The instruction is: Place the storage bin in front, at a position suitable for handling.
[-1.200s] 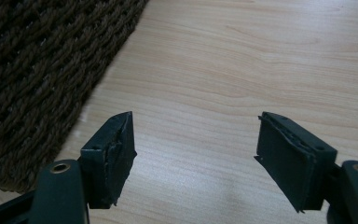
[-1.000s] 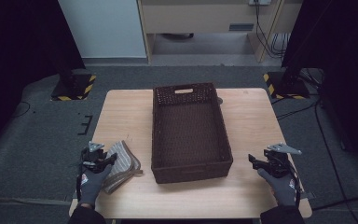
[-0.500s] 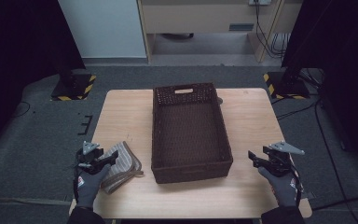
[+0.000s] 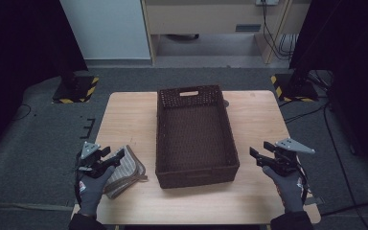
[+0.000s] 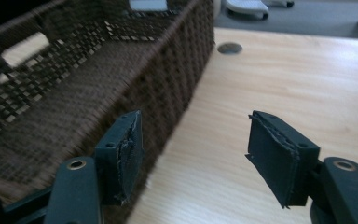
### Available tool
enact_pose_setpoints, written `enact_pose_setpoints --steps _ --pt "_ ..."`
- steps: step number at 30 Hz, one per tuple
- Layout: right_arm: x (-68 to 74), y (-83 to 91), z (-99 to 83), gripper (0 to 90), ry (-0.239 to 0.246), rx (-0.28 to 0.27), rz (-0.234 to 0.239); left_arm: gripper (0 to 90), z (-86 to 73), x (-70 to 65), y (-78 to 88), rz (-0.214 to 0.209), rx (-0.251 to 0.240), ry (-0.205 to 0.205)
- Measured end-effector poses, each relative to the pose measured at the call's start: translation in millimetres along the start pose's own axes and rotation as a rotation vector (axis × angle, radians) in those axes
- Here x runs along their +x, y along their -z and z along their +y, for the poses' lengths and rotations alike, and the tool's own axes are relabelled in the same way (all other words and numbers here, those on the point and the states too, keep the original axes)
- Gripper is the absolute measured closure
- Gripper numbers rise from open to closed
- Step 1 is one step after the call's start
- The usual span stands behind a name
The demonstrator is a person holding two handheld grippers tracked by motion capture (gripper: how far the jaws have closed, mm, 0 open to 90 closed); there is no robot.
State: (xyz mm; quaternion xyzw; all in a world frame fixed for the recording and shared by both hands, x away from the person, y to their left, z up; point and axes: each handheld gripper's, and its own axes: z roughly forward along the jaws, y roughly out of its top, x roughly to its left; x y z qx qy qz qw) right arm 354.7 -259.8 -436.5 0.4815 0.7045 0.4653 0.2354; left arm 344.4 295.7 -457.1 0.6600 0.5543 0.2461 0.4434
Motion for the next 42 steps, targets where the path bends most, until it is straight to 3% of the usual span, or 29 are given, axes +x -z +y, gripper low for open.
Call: enact_pose_setpoints --steps 11,19,29,36,42 --pt "14.8 -11.1 26.4 38.4 0.027 -0.03 0.052 35.7 22.4 -29.3 -11.0 -0.046 -0.028 -0.03" --pt "27.5 -26.1 26.3 38.6 0.048 -0.003 0.087 35.0 30.1 -64.5 -25.7 -0.098 -0.034 -0.073" --pt "39.7 -39.1 21.0 42.8 0.075 0.052 0.108 35.8 22.2 -91.4 -32.5 -0.16 -0.015 -0.118" --pt "42.7 -51.1 11.5 45.9 0.076 0.102 0.116 37.1 16.5 -99.3 -40.4 -0.16 0.02 -0.141" --pt "48.0 -57.5 8.5 51.2 0.114 0.137 0.099 41.8 9.8 -105.6 -50.0 -0.162 0.065 -0.166"
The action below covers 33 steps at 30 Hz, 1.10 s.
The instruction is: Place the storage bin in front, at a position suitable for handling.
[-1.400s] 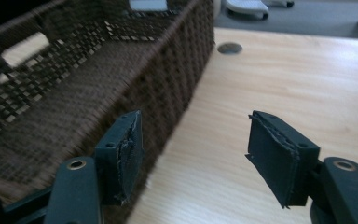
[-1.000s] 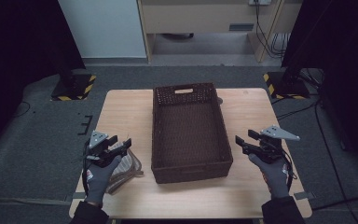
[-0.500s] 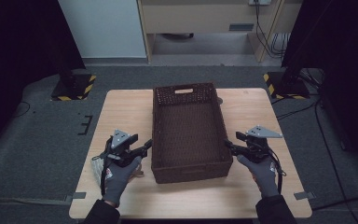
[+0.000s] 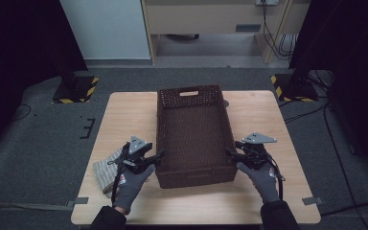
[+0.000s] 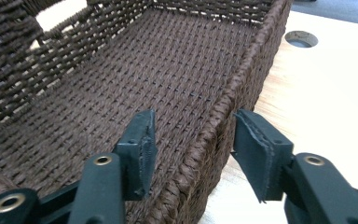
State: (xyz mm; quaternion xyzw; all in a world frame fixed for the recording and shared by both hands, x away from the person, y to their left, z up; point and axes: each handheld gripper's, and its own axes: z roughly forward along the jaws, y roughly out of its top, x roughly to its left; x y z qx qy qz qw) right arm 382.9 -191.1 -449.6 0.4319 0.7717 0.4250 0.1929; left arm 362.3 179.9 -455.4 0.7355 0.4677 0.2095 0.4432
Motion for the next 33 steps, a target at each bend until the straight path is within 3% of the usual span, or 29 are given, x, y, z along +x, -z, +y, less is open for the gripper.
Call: enact_pose_setpoints --steps 9,13,18,22,26,28,33 --pt "1.9 -2.3 -4.5 66.9 -0.013 0.035 0.018 50.2 -2.4 -2.7 -7.8 -0.024 0.027 -0.007" --pt "6.4 0.4 -6.3 67.5 -0.018 0.04 0.032 52.7 -2.3 -0.9 -6.8 -0.02 0.03 -0.005" --pt "14.5 6.3 -11.7 66.5 -0.046 0.034 0.043 57.6 -3.9 0.5 -2.7 -0.023 0.034 -0.008" --pt "20.4 11.0 -14.2 64.2 -0.035 0.043 0.04 60.4 -6.4 1.2 1.6 -0.035 0.03 -0.001" --pt "18.0 11.8 -11.6 53.2 -0.029 0.057 0.04 61.4 -7.0 0.7 2.4 -0.033 0.028 0.005" --pt "13.7 11.7 -10.3 48.1 -0.027 0.024 0.024 61.7 -7.1 0.9 2.3 -0.035 0.027 0.007" --pt "3.3 7.8 3.8 46.8 -0.039 -0.034 -0.016 61.9 -6.9 0.4 2.1 -0.031 0.026 0.006"
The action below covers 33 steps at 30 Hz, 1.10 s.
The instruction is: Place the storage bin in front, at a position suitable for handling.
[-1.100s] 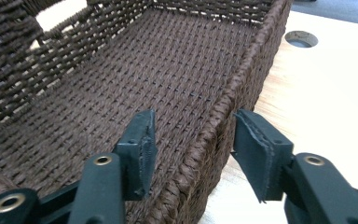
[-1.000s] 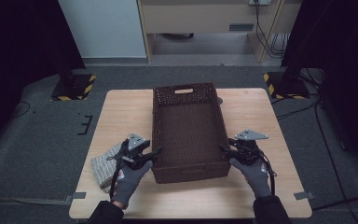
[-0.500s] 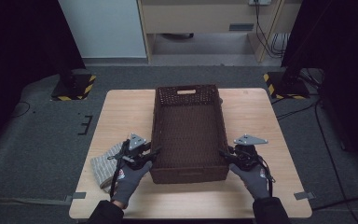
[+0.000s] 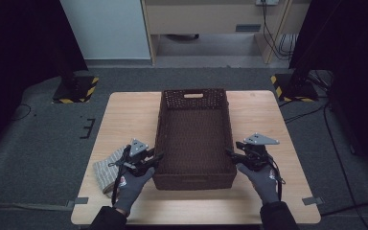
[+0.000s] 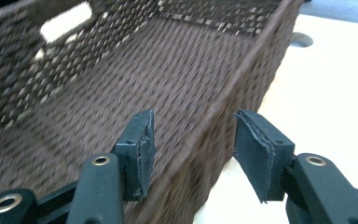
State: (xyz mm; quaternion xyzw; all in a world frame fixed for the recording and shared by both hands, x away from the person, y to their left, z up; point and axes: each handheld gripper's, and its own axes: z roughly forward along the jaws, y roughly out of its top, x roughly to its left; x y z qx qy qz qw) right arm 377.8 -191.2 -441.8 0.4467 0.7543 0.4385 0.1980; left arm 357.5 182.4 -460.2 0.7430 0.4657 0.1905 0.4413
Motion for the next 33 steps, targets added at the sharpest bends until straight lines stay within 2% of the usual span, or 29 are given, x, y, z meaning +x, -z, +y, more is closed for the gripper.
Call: enact_pose_setpoints --steps 4,8,11,13,17,18,19,21,28,31,33 --pt "-4.9 -9.6 5.2 48.5 -0.011 -0.004 -0.02 61.2 1.5 0.3 -1.2 0.004 0.004 -0.007" --pt "-7.1 -20.3 5.4 52.1 -0.014 0.013 -0.03 57.3 4.1 3.8 -3.4 0.009 -0.006 0.015" --pt "-5.9 -27.8 4.3 56.1 -0.001 0.033 -0.022 55.9 7.6 7.5 -6.7 0.014 -0.018 0.027" --pt "-4.4 -30.6 3.2 59.9 0.015 0.043 -0.033 54.4 9.6 10.1 -9.2 0.02 -0.019 0.031" --pt "-3.1 -29.2 3.1 65.1 0.005 0.049 -0.026 53.0 9.5 13.1 -13.8 0.008 -0.014 0.052" --pt "-2.6 -29.0 3.1 66.7 -0.001 0.051 -0.02 54.9 8.7 12.1 -14.1 -0.01 -0.015 0.053" --pt "-2.3 -28.4 2.8 67.1 -0.001 0.056 -0.02 58.9 8.8 11.3 -13.8 -0.014 -0.013 0.046" --pt "-1.6 -26.3 1.6 67.1 -0.01 0.059 -0.016 60.4 8.0 8.1 -11.7 -0.018 -0.007 0.035" --pt "4.9 -7.9 -10.2 66.9 -0.012 0.063 -0.023 61.4 -1.0 -6.2 -1.2 -0.031 -0.006 0.014" --pt "6.9 -1.7 -13.5 65.3 -0.01 0.07 -0.026 61.0 -4.5 -11.8 3.1 -0.031 -0.005 0.005" --pt "6.4 -0.1 -11.7 57.7 -0.006 0.082 -0.031 60.6 -5.0 -12.9 3.8 -0.029 -0.005 -0.002"
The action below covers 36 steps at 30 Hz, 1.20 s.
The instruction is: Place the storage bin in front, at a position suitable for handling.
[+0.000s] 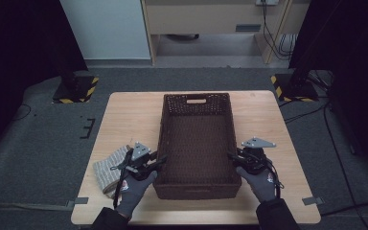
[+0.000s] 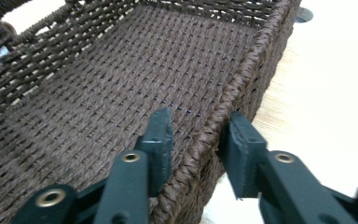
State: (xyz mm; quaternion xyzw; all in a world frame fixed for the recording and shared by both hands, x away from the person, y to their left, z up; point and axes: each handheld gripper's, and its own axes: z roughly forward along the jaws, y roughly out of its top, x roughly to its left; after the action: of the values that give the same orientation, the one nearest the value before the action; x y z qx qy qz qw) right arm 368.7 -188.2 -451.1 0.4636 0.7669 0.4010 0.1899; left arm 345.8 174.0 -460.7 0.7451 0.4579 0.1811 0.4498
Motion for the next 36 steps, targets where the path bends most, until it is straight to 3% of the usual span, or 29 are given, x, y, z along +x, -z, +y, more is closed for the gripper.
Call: enact_pose_setpoints --steps 1,6,9,14,18,21,26,30,36 --pt "-1.7 1.1 2.0 52.3 0.001 -0.018 -0.01 60.5 0.0 0.2 -0.1 -0.001 0.0 0.003" --pt "-11.4 -1.0 19.8 48.4 -0.012 -0.1 -0.046 59.7 0.4 1.2 -0.4 -0.007 -0.002 0.007" --pt "-16.1 -15.0 24.8 47.4 -0.011 -0.086 -0.042 53.7 0.7 2.5 0.3 0.0 -0.016 0.001" --pt "-20.1 -26.1 25.2 51.5 -0.003 -0.049 -0.042 42.0 6.2 6.7 11.6 0.004 -0.084 -0.006" --pt "-19.6 -30.3 21.3 57.1 0.016 -0.014 -0.05 39.2 9.1 12.7 21.5 0.017 -0.111 -0.007" --pt "-19.7 -31.0 19.7 60.1 0.0 -0.024 -0.03 38.1 9.1 18.8 26.2 0.032 -0.118 0.0" --pt "-17.7 -28.9 18.8 64.8 -0.006 -0.019 -0.039 35.8 4.2 46.4 37.2 0.087 -0.126 0.03" --pt "-17.3 -22.8 16.3 65.2 -0.001 -0.005 -0.042 34.7 -5.9 65.8 45.5 0.128 -0.105 0.048" --pt "-18.2 -12.3 7.7 64.6 -0.013 -0.015 -0.041 31.8 -24.4 90.0 53.6 0.157 -0.061 0.059"
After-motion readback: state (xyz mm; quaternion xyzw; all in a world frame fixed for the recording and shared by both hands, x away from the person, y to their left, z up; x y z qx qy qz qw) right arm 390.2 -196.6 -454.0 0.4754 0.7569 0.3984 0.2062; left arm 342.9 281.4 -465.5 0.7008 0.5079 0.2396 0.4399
